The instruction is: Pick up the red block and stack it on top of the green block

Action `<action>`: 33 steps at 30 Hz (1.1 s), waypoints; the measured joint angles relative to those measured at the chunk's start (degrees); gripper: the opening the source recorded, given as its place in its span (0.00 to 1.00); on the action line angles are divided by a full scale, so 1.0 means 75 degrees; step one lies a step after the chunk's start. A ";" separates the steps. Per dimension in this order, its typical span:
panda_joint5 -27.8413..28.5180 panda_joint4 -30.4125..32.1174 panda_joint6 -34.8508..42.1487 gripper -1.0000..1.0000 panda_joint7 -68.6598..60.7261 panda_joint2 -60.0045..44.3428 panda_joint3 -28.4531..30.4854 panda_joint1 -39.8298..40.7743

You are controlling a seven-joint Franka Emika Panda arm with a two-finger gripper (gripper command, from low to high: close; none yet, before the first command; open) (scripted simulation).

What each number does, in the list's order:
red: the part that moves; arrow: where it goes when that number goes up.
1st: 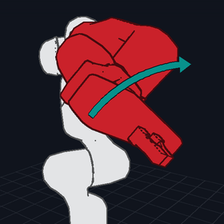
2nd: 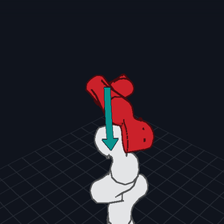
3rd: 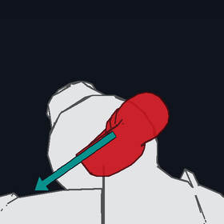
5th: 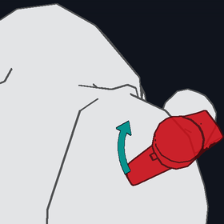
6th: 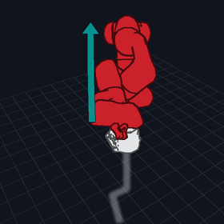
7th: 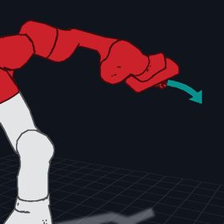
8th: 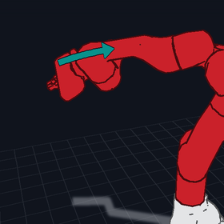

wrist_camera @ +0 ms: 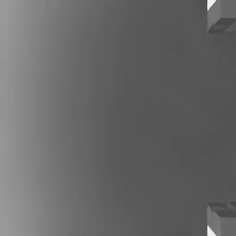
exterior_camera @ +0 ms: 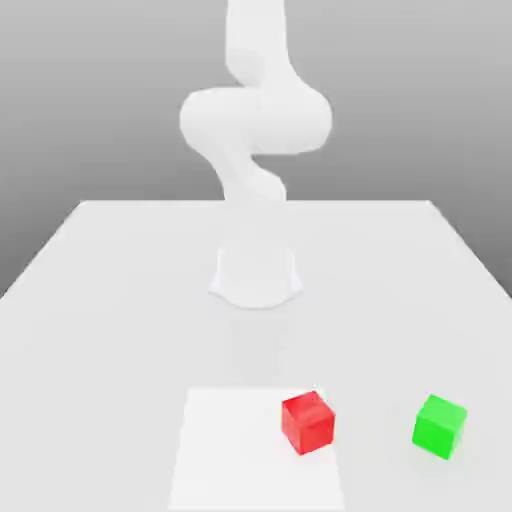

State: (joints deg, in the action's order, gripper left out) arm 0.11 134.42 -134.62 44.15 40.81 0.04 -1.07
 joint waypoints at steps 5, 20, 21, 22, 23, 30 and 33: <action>0.0015 0.0749 -0.0819 0.50 -0.0499 -0.1459 0.0005 -0.0294; 0.0012 0.2846 -0.3179 0.50 -0.1928 -0.5615 -0.0190 -0.0949; 0.0029 0.2873 -0.3387 0.50 -0.1951 -0.5892 -0.0184 -0.0950; 0.0050 0.2866 -0.3610 0.50 -0.1954 -0.6169 -0.0179 -0.0950; 0.0072 0.2843 -0.3841 0.50 -0.1947 -0.6446 -0.0170 -0.0953; 0.0141 0.2714 -0.4690 0.00 -0.1903 -0.7446 -0.0113 -0.0996; 0.0159 0.2703 -0.4761 0.00 -0.1888 -0.7531 -0.0113 -0.0996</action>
State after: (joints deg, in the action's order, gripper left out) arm 1.31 154.68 -170.33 29.99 -15.67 -0.80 -8.54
